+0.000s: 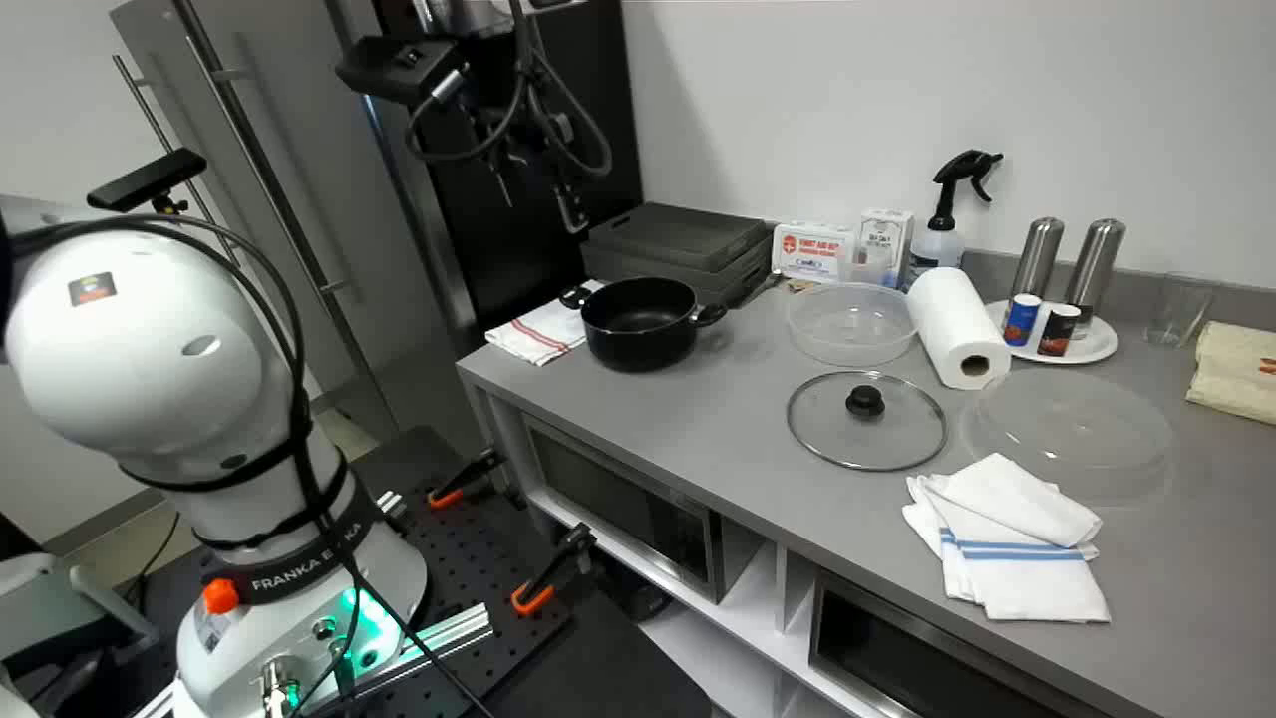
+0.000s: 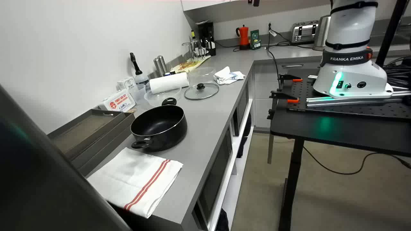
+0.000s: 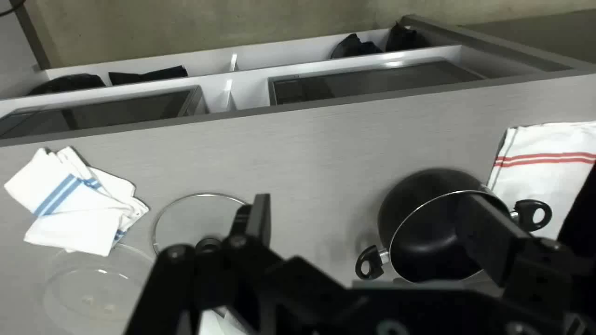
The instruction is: Slide the black pot to the right
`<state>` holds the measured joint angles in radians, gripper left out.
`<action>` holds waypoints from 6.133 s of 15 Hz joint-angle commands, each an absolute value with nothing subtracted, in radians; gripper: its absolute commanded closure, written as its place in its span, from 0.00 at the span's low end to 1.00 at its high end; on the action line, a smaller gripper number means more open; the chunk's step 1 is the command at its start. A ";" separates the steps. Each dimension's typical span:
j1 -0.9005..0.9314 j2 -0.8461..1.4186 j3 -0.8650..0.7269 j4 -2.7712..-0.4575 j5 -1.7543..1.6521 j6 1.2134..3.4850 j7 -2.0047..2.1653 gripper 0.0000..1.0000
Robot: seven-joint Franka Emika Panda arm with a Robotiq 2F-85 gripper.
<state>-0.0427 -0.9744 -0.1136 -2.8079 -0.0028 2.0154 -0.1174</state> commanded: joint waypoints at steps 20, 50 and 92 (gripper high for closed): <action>-0.029 -0.720 -0.026 -2.747 -0.014 2.134 -0.046 0.00; 0.136 0.602 0.024 -1.624 -0.335 2.199 0.273 0.00; 0.316 0.928 0.109 -1.465 -0.217 2.170 0.061 0.00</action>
<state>0.3123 0.9176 0.1055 -1.4819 -0.2389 2.1930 0.0907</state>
